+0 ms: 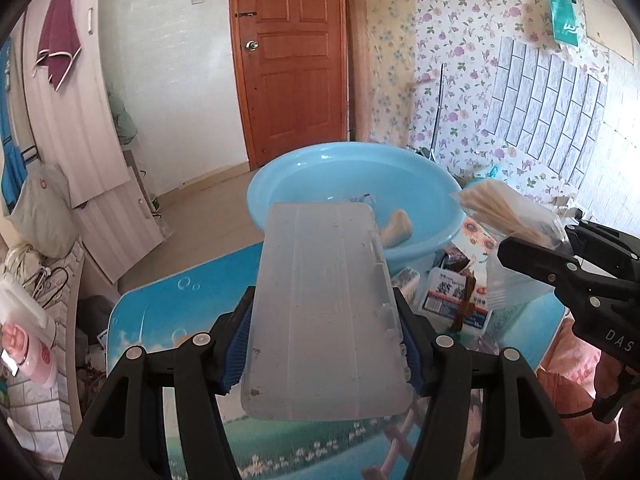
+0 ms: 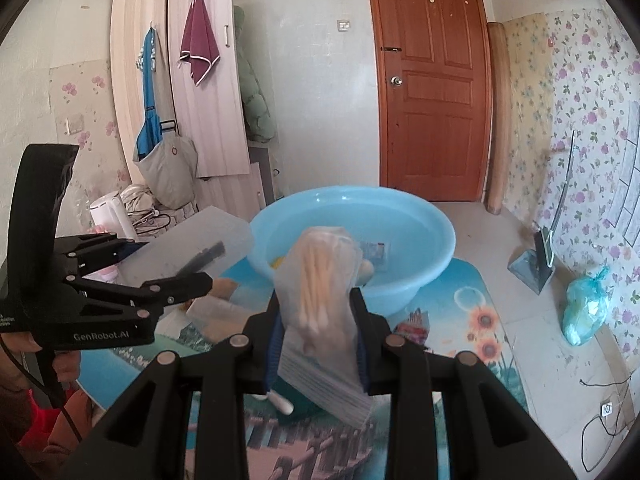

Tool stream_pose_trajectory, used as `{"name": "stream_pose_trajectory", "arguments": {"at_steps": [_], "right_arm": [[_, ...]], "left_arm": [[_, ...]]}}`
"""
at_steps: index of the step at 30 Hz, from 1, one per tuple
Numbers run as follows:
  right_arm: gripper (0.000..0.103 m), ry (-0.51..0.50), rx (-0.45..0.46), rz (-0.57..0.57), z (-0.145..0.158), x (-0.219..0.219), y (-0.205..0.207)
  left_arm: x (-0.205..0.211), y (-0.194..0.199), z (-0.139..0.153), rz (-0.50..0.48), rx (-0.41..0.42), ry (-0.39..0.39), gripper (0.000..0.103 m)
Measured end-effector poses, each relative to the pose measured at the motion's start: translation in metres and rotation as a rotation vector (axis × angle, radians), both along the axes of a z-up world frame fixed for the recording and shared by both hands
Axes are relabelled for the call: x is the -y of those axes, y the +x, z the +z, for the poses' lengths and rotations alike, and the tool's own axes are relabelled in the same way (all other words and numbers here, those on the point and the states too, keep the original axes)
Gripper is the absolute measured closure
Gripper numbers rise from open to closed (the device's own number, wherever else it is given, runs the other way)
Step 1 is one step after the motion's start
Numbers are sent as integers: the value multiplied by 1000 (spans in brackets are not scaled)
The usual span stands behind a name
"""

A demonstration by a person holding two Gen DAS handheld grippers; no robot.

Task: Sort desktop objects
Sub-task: 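Carry case and swab bag over the blue basin and open both tools to release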

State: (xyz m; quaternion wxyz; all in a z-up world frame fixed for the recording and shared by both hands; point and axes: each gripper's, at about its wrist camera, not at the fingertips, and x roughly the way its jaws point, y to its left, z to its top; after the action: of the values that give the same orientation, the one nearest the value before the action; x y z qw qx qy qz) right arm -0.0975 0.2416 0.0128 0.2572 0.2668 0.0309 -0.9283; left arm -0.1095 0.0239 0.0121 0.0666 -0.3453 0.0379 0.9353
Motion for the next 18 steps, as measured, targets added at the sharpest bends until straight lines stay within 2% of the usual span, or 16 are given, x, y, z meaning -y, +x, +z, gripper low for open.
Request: {"name": "stream_pose_trajectory", "arguments": {"at_steps": [18], "right_arm": [[74, -38, 9, -13, -6, 3, -65]], "left_arm": [[-25, -75, 0, -37, 6, -16, 41]]}}
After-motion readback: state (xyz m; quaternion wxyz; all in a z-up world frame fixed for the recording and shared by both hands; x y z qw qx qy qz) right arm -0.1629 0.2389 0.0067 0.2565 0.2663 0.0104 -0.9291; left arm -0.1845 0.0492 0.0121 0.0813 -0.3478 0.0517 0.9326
